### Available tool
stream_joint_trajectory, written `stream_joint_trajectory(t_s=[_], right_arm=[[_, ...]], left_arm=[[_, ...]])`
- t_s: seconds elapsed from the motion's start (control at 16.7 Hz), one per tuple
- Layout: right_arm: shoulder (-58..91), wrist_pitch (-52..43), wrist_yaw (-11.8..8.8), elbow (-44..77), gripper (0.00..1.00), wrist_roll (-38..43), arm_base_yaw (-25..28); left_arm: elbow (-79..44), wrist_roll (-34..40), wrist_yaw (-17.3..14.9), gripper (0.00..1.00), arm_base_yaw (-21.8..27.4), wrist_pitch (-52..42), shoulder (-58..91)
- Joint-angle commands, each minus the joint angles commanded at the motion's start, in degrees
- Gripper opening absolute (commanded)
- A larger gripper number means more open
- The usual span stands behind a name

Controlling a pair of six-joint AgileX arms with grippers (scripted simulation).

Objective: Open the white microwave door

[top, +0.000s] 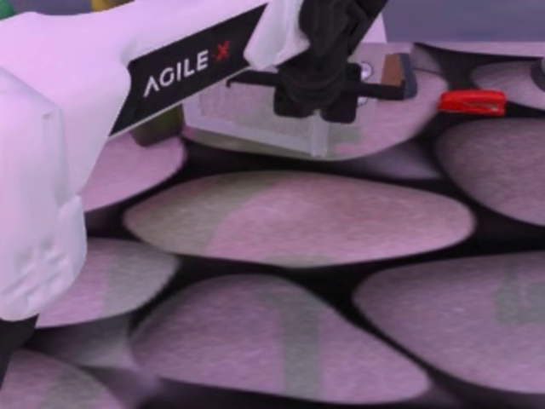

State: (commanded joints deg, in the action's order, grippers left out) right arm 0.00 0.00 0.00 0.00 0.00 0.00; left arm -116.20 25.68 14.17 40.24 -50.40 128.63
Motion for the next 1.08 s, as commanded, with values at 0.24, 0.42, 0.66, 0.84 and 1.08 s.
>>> stream_joint_trajectory(t_s=[0.24,0.42,0.66,0.84,1.08], right_arm=[[0.0,0.0,0.0,0.0,1.00,0.0,0.0],[0.0,0.0,0.0,0.0,1.00,0.0,0.0],[0.0,0.0,0.0,0.0,1.00,0.0,0.0],[0.0,0.0,0.0,0.0,1.00,0.0,0.0],[0.0,0.0,0.0,0.0,1.00,0.0,0.0]], left_arm=[[0.0,0.0,0.0,0.00,0.0,0.0,0.0],[0.1,0.2,-0.3,0.00,0.5,0.0,0.3],[3.4,-1.9,-1.1,0.00,0.1,1.9,-2.0],[7.5,-4.5,-2.2,0.00,-0.4,4.0,-4.7],[8.9,-5.3,-2.7,0.00,-0.6,4.7,-5.4]])
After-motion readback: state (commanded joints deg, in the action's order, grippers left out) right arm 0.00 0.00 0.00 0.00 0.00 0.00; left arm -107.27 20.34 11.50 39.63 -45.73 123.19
